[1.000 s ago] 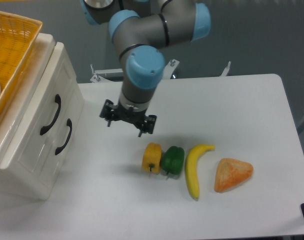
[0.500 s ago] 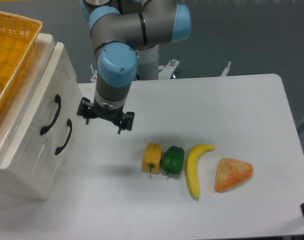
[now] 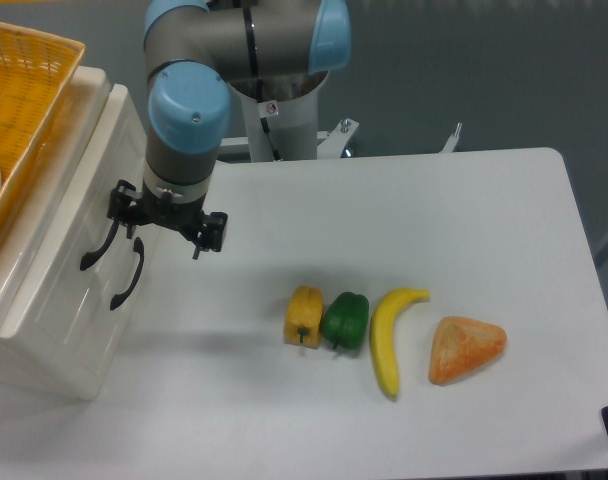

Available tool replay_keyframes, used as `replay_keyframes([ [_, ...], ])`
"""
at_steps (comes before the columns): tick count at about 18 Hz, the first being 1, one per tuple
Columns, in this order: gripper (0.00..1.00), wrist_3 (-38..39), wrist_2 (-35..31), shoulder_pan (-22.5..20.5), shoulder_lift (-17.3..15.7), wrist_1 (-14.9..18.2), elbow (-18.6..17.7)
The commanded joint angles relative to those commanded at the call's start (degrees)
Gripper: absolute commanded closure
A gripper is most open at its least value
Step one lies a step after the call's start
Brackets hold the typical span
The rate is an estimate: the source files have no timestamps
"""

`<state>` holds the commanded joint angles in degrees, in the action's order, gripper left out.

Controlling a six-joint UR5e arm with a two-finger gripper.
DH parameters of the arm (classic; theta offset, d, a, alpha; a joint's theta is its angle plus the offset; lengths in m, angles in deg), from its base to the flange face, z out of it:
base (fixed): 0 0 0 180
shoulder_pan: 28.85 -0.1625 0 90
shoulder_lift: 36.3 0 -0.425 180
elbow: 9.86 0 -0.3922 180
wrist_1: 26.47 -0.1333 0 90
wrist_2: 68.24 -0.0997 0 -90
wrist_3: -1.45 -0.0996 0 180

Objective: Slide the top white drawer open

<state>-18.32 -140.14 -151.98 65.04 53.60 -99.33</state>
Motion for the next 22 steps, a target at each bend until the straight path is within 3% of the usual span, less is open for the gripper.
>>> replay_keyframes([
  [22, 0.0, 2.7, 2.9, 0.1, 1.6, 0.3, -0.8],
])
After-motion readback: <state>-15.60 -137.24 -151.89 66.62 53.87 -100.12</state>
